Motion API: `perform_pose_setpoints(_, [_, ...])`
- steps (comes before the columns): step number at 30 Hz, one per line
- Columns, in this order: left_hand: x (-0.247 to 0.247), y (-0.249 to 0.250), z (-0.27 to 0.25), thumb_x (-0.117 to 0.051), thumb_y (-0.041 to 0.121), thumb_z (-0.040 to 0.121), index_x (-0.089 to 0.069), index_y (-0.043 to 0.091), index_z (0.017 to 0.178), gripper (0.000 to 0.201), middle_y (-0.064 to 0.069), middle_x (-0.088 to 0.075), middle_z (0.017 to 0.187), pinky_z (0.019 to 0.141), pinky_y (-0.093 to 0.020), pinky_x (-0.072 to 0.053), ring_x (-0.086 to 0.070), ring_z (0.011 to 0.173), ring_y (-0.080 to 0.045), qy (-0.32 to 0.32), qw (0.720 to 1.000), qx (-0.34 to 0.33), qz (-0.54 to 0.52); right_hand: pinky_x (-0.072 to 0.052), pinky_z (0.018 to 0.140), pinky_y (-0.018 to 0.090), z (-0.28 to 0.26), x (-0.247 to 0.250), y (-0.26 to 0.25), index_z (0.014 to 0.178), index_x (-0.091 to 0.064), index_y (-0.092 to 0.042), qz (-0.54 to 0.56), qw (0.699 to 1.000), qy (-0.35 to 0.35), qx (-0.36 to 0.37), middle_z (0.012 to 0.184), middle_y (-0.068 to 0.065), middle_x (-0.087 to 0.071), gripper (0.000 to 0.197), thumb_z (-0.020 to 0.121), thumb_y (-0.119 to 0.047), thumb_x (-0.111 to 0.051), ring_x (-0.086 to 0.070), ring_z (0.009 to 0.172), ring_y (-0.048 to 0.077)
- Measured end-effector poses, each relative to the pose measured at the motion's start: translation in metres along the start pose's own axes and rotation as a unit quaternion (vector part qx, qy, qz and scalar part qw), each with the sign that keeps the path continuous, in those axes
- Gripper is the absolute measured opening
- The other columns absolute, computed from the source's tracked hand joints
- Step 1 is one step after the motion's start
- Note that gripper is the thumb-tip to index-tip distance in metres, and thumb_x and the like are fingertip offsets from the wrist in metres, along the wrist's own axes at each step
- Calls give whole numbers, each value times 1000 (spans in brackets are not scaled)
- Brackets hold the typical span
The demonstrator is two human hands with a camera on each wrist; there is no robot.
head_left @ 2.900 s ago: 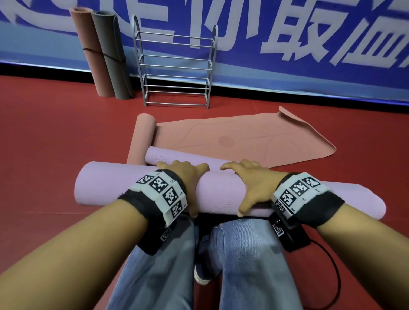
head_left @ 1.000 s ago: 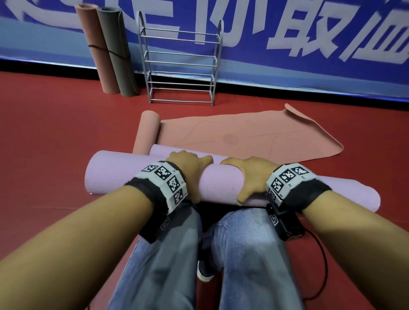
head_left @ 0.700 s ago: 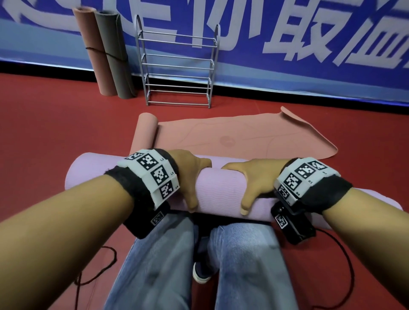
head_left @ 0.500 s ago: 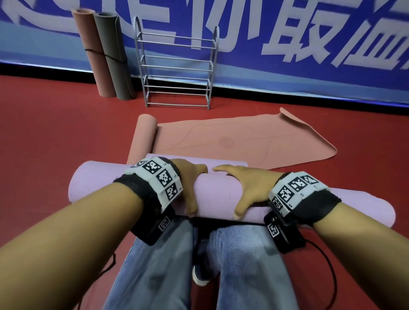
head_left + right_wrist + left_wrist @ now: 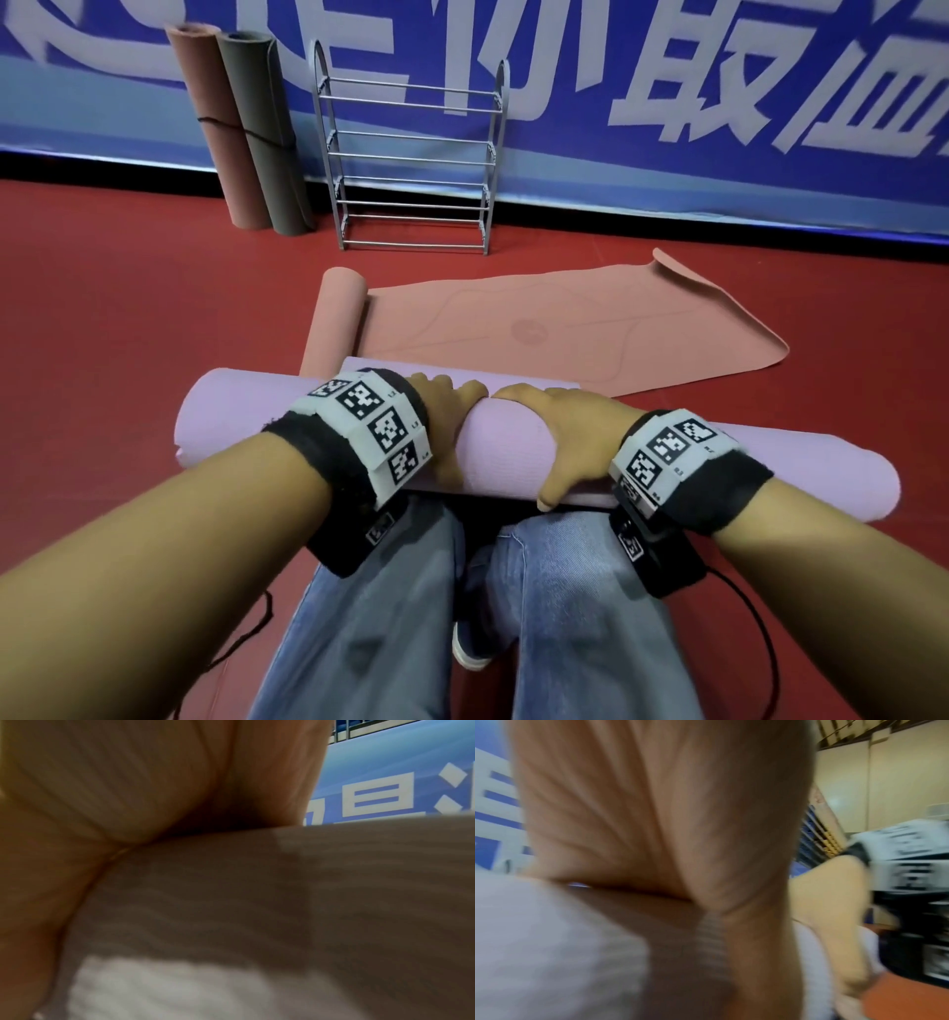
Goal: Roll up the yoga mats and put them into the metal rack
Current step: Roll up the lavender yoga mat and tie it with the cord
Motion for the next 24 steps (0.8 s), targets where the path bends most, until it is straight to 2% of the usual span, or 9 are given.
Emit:
perform_pose_setpoints(1, [-2,1,-2,-81,43,70,-21,30,144,96,-4,-42,137,100,-50,-37,-44,127,-29,3,999,25,32,-51,89,41,3,1,0,140,-21,-47,9,1000,-2,6,114,1,-57,119,43,-46,-90,-56,102,22])
perform_pose_setpoints(3, [-8,-2,-4,-83,43,67,-14,30,145,105,-7,-34,142,105,-69,-23,-33,135,-33,-14,997,63,39,-52,89,39,9,2,1,138,-24,-47,23,1000,-8,11,113,1,-60,118,39,-49,-88,-59,100,22])
perform_pose_setpoints(5, [-9,-3,-4,-88,47,59,-17,30,144,112,-8,-36,139,104,-75,-17,-33,134,-33,-20,997,68,18,-51,90,37,13,1,3,139,-25,-45,28,999,-14,10,116,0,-61,118,41,-46,-90,-59,102,22])
perform_pose_setpoints(10, [-5,-3,-5,-90,51,50,-26,29,138,111,-7,-45,132,103,-69,-26,-40,127,-32,5,997,75,29,-44,98,34,12,-1,10,148,-15,-40,52,999,4,5,134,1,-49,124,50,-38,-92,-50,117,21])
perform_pose_setpoints(15, [-3,-5,-2,-87,40,55,-32,26,129,94,-5,-51,119,98,-61,-34,-46,117,-31,11,997,78,19,-39,104,48,6,-2,14,146,-12,-40,21,999,36,-3,139,4,-45,125,46,-59,-85,-43,125,26])
perform_pose_setpoints(17, [-2,-6,0,-86,39,56,-34,27,128,89,-2,-54,114,98,-58,-36,-51,113,-29,11,997,75,7,-34,107,53,1,-3,17,147,-8,-40,-12,999,45,-25,140,4,-39,128,47,-61,-86,-37,131,26])
perform_pose_setpoints(19, [1,-9,3,-85,42,56,-34,29,128,89,2,-56,108,93,-52,-41,-55,109,-26,9,998,68,3,-27,109,59,-4,-5,16,149,-4,-39,-46,997,56,-42,139,3,-35,131,49,-56,-87,-31,134,25])
perform_pose_setpoints(21, [2,-12,6,-87,45,53,-34,30,129,94,2,-58,110,85,-48,-42,-56,108,-25,-6,998,60,-9,-27,109,58,-3,-8,15,148,-6,-38,-63,995,62,-47,137,4,-39,128,51,-50,-88,-36,131,26])
perform_pose_setpoints(24, [1,-16,10,-89,47,51,-33,35,134,101,1,-57,122,86,-47,-38,-54,114,-25,-12,998,49,-33,-38,98,48,3,-6,16,145,-14,-39,-59,995,66,-42,128,3,-47,119,51,-45,-88,-49,116,26])
Point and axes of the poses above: each hand's wrist, its own z-axis towards the middle knuckle, its own x-axis out of the back of the hand, y = z × x, the point moved 8 cm from there along z, towards the middle knuckle
